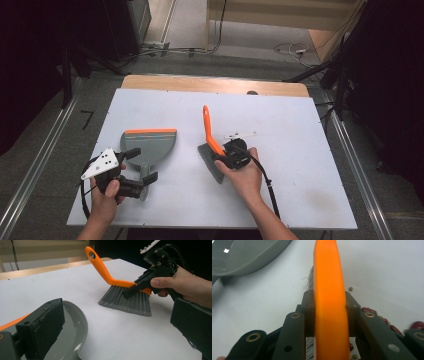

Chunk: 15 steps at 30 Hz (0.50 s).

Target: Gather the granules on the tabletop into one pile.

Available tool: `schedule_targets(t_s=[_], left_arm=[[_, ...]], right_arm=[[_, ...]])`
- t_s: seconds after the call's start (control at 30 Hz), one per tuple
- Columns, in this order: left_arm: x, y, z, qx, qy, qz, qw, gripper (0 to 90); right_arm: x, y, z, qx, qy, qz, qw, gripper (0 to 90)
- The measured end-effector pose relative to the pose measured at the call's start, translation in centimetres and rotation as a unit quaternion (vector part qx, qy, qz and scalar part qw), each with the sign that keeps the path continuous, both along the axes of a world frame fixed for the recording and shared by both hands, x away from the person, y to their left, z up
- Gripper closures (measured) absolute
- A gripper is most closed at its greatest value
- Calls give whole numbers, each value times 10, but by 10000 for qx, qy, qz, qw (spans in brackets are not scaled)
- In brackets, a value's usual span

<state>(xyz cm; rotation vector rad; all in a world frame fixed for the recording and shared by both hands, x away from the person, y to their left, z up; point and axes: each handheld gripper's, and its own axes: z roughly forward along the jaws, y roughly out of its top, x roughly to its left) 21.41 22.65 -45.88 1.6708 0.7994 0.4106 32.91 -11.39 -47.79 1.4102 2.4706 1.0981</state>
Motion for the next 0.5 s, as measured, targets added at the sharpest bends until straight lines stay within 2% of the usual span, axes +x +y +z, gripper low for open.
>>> schedule_targets(t_s=[0.5], left_arm=[[0, 0, 0, -16, 4, 7, 10000, 0]], right_arm=[[7, -26, 0, 37, 23, -305, 9995, 680]])
